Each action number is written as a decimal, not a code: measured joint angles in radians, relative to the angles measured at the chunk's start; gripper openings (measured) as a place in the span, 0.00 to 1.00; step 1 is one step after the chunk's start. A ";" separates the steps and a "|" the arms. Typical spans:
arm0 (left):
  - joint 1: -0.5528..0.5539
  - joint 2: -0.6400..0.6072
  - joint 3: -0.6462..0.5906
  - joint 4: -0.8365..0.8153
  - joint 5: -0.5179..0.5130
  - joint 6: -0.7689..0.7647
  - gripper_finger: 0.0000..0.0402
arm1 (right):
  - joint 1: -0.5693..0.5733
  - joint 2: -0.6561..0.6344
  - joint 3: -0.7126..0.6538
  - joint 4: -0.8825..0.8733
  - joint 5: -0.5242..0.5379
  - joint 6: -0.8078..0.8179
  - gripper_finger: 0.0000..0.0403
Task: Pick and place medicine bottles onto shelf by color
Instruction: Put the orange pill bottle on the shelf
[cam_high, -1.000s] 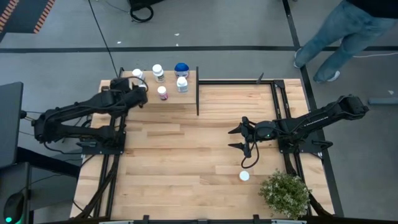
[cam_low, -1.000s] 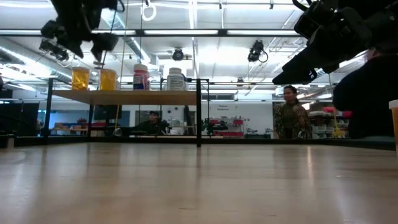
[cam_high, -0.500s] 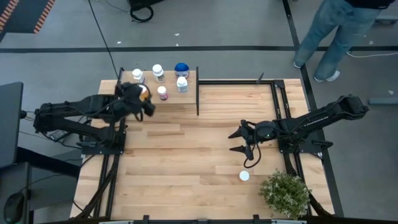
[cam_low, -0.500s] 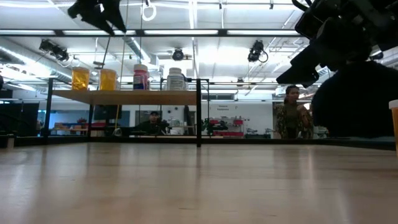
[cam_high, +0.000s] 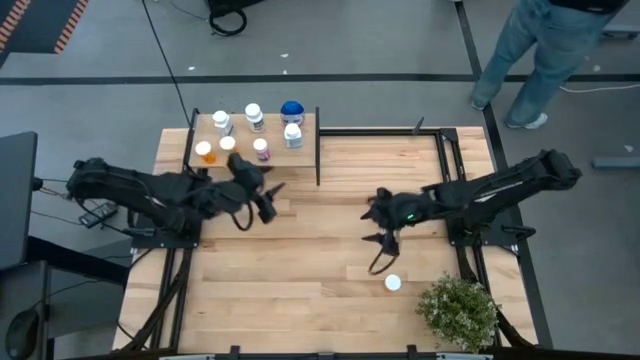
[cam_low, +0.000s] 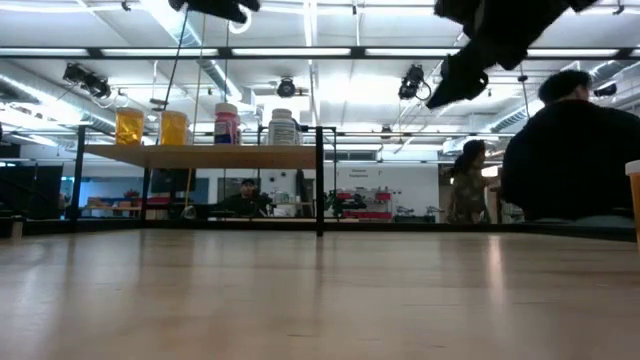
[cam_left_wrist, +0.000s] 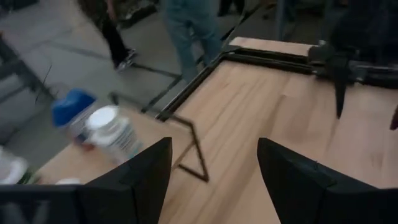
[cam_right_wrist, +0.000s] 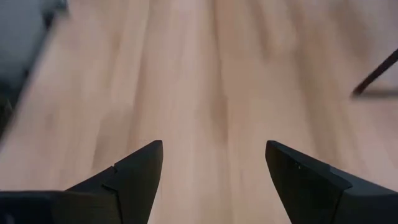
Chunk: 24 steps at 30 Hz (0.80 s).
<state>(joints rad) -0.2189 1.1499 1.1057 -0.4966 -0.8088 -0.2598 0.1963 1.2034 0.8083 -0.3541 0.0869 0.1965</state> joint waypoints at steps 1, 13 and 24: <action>-0.005 0.020 0.000 0.020 0.003 0.016 0.61 | 0.017 0.044 0.046 -0.075 -0.003 0.003 0.72; -0.100 0.195 0.000 0.039 0.075 0.001 0.60 | 0.266 0.337 0.376 -0.568 -0.030 0.221 0.74; -0.182 0.324 0.000 0.091 0.075 -0.077 0.58 | 0.400 0.343 0.315 -0.563 0.021 0.513 0.84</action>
<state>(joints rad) -0.4013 1.4742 1.1057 -0.4052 -0.7343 -0.3373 0.5964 1.5467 1.1235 -0.9167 0.1075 0.7098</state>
